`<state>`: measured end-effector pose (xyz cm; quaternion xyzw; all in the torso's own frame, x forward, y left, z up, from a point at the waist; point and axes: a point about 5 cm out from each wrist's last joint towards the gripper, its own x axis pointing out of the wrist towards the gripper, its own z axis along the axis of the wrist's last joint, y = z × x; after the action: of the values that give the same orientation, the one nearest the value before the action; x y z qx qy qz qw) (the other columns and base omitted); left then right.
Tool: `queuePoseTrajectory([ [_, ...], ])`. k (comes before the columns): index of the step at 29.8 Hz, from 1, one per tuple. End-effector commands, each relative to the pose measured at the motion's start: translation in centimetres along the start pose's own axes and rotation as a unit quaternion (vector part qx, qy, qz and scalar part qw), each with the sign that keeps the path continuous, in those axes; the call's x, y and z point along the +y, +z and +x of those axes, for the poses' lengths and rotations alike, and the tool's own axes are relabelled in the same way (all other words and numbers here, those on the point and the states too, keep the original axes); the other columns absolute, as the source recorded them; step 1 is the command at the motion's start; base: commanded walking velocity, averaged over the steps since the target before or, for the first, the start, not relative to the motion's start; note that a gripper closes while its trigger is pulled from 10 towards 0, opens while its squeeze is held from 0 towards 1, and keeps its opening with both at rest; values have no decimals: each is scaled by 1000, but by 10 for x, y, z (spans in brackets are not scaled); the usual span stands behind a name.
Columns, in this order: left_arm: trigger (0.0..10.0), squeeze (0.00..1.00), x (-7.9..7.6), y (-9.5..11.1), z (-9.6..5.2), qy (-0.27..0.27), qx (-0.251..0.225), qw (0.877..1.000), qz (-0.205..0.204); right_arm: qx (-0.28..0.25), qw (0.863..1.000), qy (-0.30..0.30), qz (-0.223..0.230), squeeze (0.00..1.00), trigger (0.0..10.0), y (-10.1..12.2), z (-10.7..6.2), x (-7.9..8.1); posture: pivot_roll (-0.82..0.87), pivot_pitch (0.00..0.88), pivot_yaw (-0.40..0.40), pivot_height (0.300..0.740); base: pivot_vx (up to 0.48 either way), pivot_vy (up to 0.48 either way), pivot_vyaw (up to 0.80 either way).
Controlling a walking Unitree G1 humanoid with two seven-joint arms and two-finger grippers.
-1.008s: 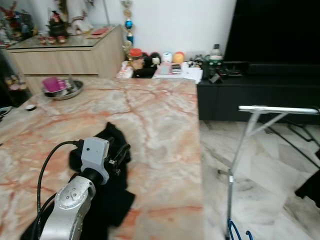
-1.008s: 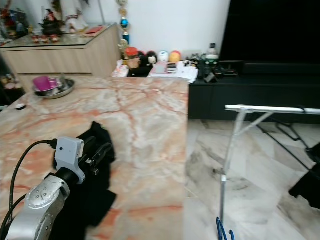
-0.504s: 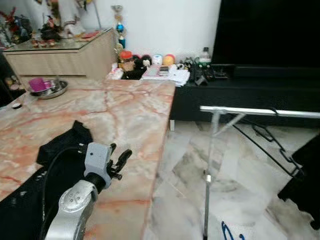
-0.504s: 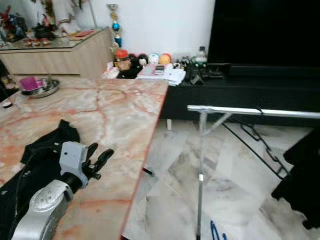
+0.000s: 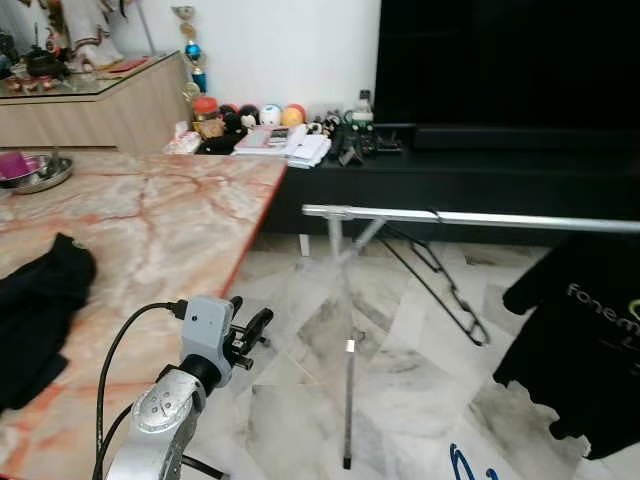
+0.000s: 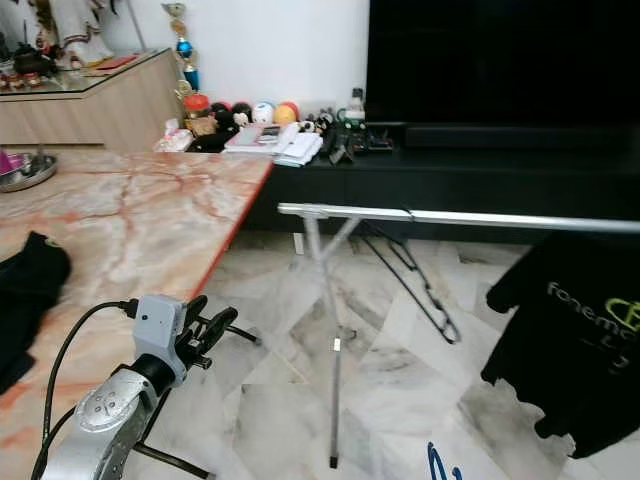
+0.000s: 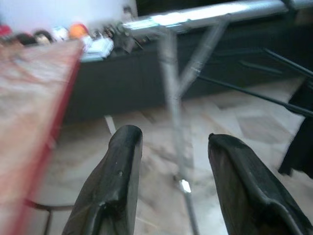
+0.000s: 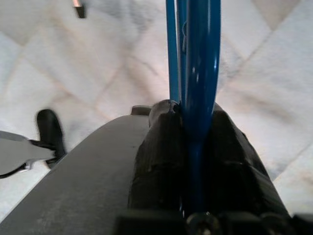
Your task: Hang hanger
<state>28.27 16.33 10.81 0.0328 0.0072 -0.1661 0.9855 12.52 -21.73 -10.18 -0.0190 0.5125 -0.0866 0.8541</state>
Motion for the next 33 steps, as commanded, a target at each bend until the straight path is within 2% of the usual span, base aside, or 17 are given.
queuePoseTrajectory([
  [1, 10000, 0, 8, -16, -6, 18, 31, 999, 9, -9, 1000, -1, -1, 0, 10000, 4, 1, 0, 50, 0, 64, 740, 0, 0, 0],
  [2, 10000, 0, 16, -31, -11, 37, 58, 998, 3, -10, 1000, 0, -1, 0, 10000, 5, 1, 1, 50, 0, 63, 740, 0, 0, 0],
  [7, 10000, 0, 30, -74, -27, 74, 147, 986, -9, -12, 1000, 1, -1, 0, 10000, 7, 1, 1, 58, 0, 57, 740, 0, 0, 0],
  [8, 10000, 0, 34, -94, -37, 87, 194, 977, -21, -14, 1000, 1, -2, 0, 10000, 9, 1, 1, 61, 0, 52, 740, 0, 0, 0],
  [10, 10000, 0, 35, -118, -50, 93, 248, 964, -28, -16, 1000, -1, -1, 0, 10000, 11, 2, 0, 68, 0, 41, 740, 0, 0, 0],
  [11, 10000, 0, 36, -127, -56, 101, 269, 958, -25, -17, 1000, -1, -2, 0, 10000, 11, 2, 0, 73, 0, 34, 740, 0, 0, 0],
  [12, 10000, 0, 36, -127, -56, 101, 269, 958, -25, -17, 1000, -1, -2, 0, 10000, 11, 2, 0, 73, 0, 34, 740, 0, 0, 0],
  [14, 10000, 0, 37, -141, -69, 112, 303, 946, -37, -18, 1000, -2, -3, 0, 10000, 12, 2, 0, 75, 0, 30, 740, 0, 0, 0],
  [16, 10000, 0, 35, -162, -90, 116, 370, 921, -25, -19, 1000, -2, -5, 0, 10000, 13, 2, -1, 80, 0, 24, 740, 0, 0, 0],
  [17, 10000, 0, 33, -175, -106, 125, 411, 903, -32, -19, 1000, -3, -5, 0, 10000, 14, 2, -1, 77, 0, 23, 740, 0, 0, 0],
  [20, 10000, 0, 27, -186, -124, 131, 445, 885, -46, -20, 1000, -4, -4, 0, 10000, 15, 2, -1, 63, 0, 25, 740, 0, 0, 0],
  [24, 10000, 0, 19, -191, -129, 126, 453, 882, -45, -23, 1000, -8, 0, 0, 10000, 16, 2, -5, 61, 0, 22, 740, 0, 0, 0],
  [29, 10000, 0, 12, -190, -118, 115, 441, 889, -39, -22, 1000, -10, 0, 0, 10000, 17, 2, -7, 72, 5, 14, 740, 329, 0, -265],
  [33, 10000, 0, 12, -189, -117, 116, 438, 891, -40, -23, 1000, -7, -5, 0, 10000, 16, 2, -9, 73, 3, 17, 740, 349, 0, -625],
])
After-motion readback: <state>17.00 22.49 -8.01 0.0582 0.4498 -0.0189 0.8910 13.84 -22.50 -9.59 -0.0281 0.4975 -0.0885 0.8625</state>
